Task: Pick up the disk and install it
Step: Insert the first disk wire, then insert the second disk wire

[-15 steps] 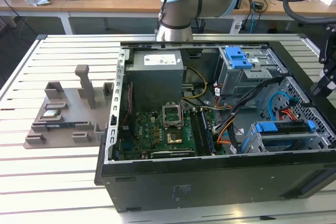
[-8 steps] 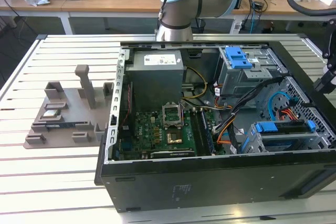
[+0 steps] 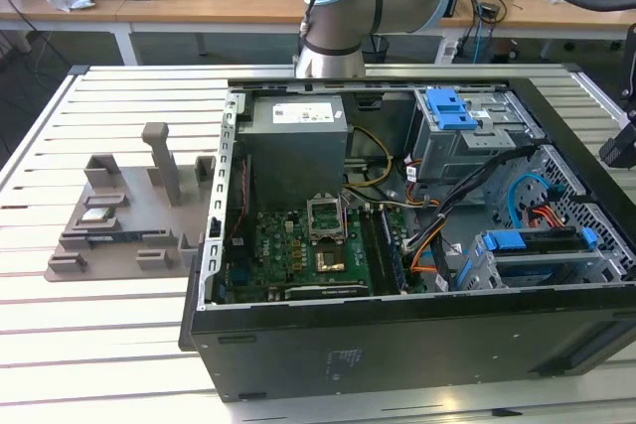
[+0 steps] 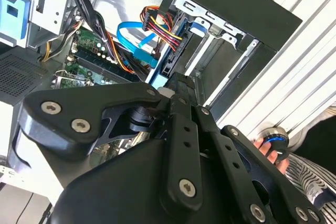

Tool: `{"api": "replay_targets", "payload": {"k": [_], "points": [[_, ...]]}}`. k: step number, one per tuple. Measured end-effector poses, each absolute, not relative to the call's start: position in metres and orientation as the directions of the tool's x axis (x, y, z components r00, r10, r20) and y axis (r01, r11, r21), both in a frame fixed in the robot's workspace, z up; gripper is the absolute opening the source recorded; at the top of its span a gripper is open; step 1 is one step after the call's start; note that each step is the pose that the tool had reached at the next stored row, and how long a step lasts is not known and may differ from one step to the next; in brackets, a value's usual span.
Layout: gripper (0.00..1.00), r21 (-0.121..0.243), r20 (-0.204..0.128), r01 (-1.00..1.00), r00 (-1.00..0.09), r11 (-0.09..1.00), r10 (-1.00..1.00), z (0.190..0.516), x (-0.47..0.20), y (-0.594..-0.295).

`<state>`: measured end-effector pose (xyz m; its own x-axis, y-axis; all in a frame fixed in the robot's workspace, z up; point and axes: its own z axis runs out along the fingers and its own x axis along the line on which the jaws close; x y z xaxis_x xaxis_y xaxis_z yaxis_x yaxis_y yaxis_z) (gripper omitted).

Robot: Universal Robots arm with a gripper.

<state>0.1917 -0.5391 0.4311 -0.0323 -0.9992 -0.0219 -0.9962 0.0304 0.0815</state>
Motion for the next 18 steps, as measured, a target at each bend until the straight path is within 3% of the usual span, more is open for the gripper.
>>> {"api": "replay_targets", "payload": {"k": [9,13,18], "points": [[0.11,0.082,-0.022,-0.996,-0.032,0.030,-0.999,0.4310,0.1917,-0.5391],[0.42,0.082,-0.022,-0.996,-0.032,0.030,-0.999,0.4310,0.1917,-0.5391],[0.42,0.082,-0.023,-0.996,-0.032,0.030,-0.999,0.4292,0.1892,-0.5387]]}}
